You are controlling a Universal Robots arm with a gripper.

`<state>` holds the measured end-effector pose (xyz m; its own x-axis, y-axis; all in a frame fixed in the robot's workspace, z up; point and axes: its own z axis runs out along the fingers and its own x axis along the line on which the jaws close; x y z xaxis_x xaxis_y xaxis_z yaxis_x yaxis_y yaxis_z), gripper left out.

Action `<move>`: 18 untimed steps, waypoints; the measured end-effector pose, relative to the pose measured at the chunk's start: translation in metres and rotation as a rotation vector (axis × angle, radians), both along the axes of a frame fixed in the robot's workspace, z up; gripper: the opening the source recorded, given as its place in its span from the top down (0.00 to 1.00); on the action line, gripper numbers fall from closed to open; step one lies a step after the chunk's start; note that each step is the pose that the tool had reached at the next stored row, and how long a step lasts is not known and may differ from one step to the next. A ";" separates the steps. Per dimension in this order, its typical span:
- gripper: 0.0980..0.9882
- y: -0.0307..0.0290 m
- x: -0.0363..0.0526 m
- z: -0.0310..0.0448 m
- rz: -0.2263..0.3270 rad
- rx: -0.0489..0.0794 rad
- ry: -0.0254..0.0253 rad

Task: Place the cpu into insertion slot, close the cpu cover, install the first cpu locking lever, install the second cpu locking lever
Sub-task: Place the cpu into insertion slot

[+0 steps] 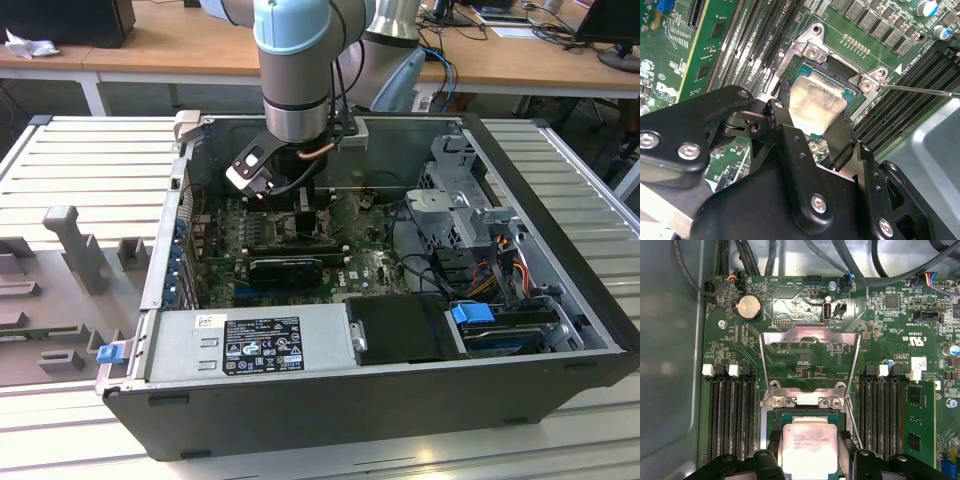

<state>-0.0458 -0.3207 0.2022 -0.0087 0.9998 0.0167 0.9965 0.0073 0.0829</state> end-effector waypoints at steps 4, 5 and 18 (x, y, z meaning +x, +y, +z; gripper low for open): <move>0.52 0.0000 0.0000 0.0000 0.000 0.000 0.0000; 0.50 0.0000 0.0000 -0.0001 0.000 0.000 0.0000; 0.43 0.0049 0.0017 0.0033 0.000 0.000 -0.0001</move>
